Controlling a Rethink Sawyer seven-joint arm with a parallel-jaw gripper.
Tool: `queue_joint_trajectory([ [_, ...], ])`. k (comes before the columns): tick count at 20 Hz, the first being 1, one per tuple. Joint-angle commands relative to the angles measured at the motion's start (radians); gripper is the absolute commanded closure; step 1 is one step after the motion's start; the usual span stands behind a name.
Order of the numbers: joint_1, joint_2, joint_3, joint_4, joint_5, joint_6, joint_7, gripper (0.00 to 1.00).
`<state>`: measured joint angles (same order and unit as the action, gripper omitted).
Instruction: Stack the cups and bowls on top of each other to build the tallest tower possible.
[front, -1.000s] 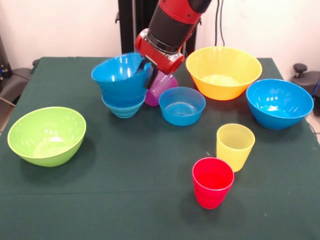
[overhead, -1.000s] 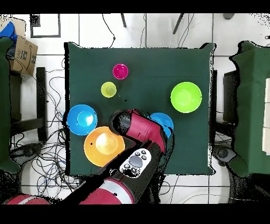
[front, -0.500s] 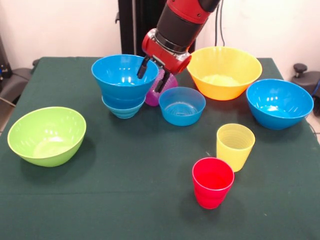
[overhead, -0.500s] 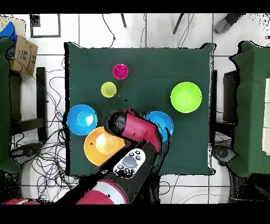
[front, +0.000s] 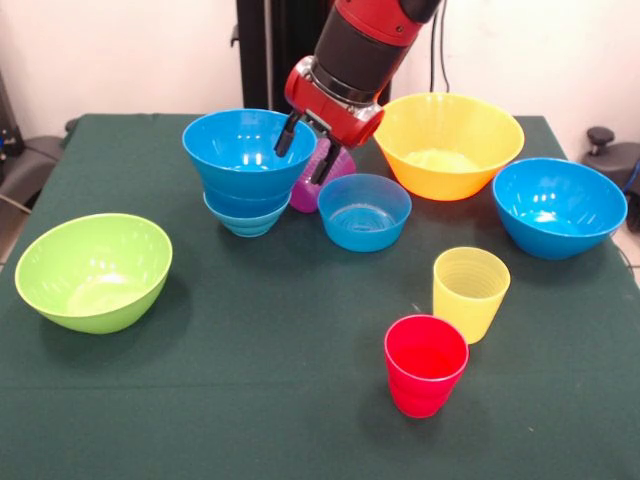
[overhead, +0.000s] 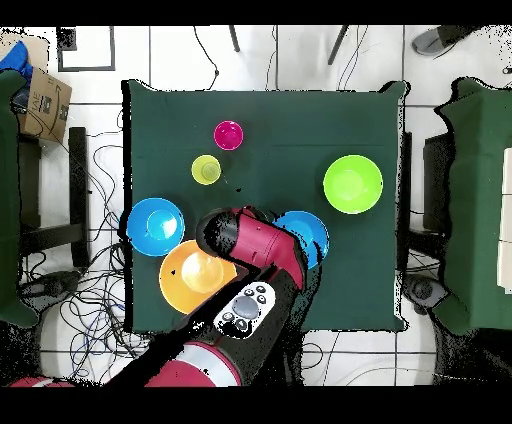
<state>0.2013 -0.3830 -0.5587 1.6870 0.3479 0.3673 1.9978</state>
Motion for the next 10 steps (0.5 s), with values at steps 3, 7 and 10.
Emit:
queue_joint_trajectory([
  [3,-0.03,0.009,0.131,0.022,-0.018,0.028,0.125,0.0],
  [7,-0.017,-0.003,0.106,0.018,-0.038,0.054,0.11,0.0],
  [10,-0.013,-0.017,0.092,0.012,-0.049,0.085,0.096,0.0],
])
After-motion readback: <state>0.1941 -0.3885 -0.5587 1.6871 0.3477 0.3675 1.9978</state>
